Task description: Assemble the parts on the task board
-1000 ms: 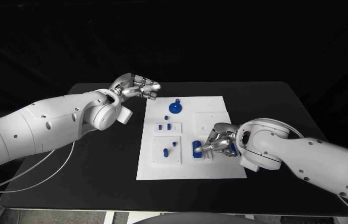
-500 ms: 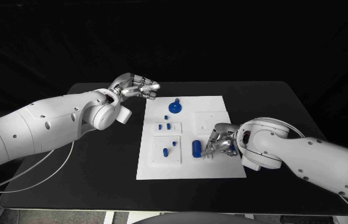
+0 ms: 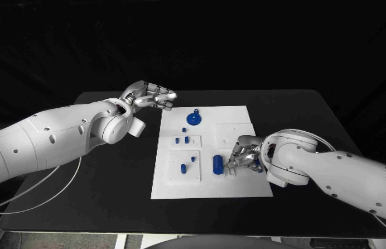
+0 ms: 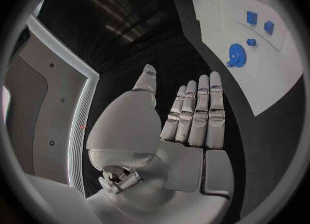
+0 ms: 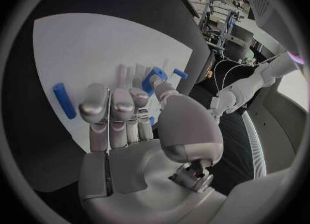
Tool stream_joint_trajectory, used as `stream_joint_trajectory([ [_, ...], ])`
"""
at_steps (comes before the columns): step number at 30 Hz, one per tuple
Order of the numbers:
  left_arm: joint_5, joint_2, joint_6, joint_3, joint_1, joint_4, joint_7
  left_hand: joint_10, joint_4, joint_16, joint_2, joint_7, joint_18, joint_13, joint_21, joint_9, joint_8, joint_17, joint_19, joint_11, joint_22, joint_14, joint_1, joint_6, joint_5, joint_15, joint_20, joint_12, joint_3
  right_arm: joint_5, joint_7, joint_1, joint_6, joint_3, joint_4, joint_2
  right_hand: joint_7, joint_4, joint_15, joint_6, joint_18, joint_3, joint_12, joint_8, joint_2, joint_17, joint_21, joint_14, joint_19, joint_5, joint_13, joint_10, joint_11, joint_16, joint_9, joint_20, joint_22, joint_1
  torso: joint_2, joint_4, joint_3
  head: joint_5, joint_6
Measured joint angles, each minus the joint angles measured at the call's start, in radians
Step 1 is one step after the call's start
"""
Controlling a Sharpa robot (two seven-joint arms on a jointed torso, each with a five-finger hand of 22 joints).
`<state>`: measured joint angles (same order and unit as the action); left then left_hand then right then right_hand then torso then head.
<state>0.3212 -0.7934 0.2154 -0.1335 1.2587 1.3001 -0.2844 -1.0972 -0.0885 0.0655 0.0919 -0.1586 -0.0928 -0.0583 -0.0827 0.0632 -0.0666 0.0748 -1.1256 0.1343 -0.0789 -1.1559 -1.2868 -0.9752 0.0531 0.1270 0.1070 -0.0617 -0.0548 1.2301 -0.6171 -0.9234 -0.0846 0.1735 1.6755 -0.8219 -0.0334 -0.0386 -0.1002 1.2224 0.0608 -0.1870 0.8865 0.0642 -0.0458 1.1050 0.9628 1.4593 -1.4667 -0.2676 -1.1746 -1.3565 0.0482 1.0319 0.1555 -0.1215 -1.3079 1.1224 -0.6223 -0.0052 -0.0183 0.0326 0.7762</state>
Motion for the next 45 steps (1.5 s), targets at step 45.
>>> stream_joint_trajectory([
  [45, 0.0, -0.001, -0.002, -0.002, 0.0, -0.005, 0.001, 0.0, 0.004, 0.0, 0.0, 0.0, 0.0, 0.0, 0.0, 0.0, 0.0, 0.0, 0.0, 0.0, 0.001, 0.0, 0.0, 0.0, 0.0, 0.0, 0.0, 0.0, -0.004, 0.014, 0.036, 0.003, -0.061, 0.001, 0.031, 0.005, 0.003, 0.055, 0.0, 0.009, 0.0, 0.027, -0.008, 0.0, 0.039, 0.001, 0.0, 0.0, 0.0, 0.035, 0.008, -0.006, 0.006, 0.0, -0.001, 0.0, 0.0, 0.026, 0.0, -0.0007, -0.0001, 0.004, 0.005],
])
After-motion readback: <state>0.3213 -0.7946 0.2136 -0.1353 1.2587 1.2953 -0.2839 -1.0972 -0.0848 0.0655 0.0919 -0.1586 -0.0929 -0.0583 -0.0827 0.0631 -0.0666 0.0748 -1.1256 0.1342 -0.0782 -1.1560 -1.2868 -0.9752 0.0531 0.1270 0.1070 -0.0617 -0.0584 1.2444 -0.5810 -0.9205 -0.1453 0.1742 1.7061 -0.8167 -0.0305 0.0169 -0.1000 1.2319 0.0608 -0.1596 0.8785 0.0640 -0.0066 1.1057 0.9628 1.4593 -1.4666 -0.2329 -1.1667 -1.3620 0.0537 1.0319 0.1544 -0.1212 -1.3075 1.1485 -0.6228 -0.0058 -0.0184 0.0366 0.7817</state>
